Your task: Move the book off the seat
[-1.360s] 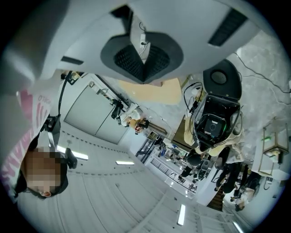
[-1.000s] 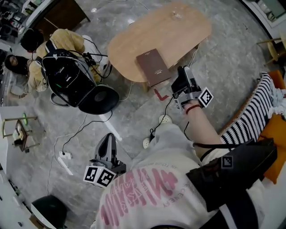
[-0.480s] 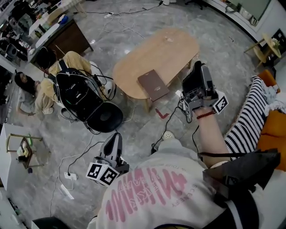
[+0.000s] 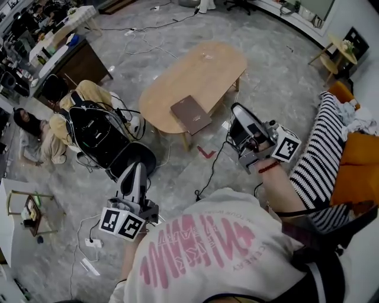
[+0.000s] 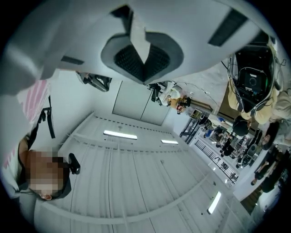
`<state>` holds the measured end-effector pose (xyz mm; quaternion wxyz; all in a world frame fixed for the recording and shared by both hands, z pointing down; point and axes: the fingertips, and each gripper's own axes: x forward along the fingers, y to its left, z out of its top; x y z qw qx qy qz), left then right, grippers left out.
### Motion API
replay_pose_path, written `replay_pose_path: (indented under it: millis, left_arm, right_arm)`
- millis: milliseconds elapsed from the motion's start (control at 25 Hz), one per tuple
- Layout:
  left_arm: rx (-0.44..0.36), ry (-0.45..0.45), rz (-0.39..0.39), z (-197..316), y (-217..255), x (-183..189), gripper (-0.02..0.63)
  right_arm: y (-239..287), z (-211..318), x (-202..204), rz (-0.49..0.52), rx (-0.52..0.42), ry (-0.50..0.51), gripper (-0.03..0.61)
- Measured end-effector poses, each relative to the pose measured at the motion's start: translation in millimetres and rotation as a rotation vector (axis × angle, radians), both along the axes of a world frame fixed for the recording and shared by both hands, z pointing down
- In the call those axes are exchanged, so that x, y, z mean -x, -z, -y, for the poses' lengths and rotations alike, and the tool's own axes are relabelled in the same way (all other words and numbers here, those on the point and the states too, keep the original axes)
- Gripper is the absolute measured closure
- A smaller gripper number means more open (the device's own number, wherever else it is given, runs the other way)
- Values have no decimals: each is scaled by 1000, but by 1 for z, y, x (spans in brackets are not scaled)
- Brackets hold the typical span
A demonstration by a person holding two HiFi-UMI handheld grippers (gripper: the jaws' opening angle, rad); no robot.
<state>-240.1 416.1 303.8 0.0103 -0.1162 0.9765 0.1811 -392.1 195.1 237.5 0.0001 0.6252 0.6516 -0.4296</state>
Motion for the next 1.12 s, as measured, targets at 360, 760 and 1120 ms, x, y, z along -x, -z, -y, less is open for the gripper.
replay_pose_path:
  millis: [360,760,1120]
  left_arm:
    - [-12,33,12,15,12,2,605]
    - [9,64,1,43,17,-11,606]
    - [11,118,-32,42,7,-30,606]
  right_arm:
    - [-12,17,-1,-8,-112,12,566]
    - [-23,39,-4,-20,-156,53,566]
    - [-34,32,-7,2,-200,97,566]
